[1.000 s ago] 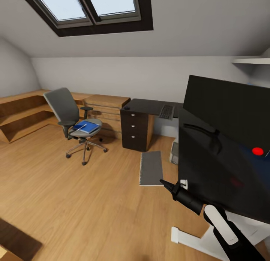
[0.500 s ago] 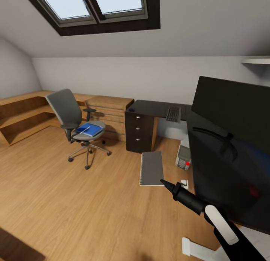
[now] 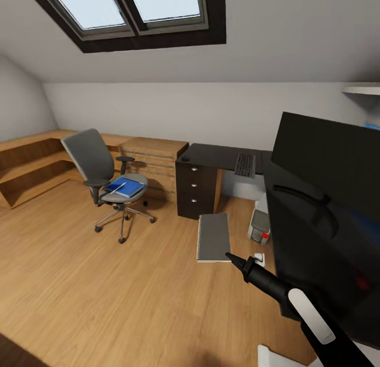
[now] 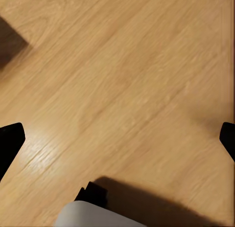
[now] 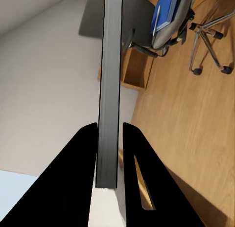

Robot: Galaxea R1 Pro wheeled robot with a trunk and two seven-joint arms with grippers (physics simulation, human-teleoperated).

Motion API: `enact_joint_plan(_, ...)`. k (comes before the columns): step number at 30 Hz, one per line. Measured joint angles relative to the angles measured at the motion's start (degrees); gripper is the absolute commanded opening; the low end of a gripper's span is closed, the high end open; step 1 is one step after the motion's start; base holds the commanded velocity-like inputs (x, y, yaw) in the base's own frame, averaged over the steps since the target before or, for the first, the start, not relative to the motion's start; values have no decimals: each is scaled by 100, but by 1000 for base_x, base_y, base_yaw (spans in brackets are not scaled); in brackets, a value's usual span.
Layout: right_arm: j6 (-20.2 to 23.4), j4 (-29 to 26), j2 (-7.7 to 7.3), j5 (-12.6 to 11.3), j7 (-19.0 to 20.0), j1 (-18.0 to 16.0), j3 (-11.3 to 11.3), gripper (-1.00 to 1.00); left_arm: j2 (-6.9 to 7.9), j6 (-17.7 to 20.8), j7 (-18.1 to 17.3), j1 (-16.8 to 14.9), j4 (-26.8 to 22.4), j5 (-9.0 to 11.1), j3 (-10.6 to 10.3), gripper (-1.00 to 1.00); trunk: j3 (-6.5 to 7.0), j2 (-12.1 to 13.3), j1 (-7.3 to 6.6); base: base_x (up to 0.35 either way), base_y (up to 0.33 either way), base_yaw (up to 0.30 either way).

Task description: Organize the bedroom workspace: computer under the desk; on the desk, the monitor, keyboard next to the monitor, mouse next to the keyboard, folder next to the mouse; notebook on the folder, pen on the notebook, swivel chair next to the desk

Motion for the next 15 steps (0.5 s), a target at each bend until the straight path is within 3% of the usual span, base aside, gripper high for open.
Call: enact_joint_plan(15, -4, 2, -15, 8, 9, 0, -16, -100, 0, 1, -4, 0, -2, 8, -4, 100, 269, 602, -330, 324, 74, 0)
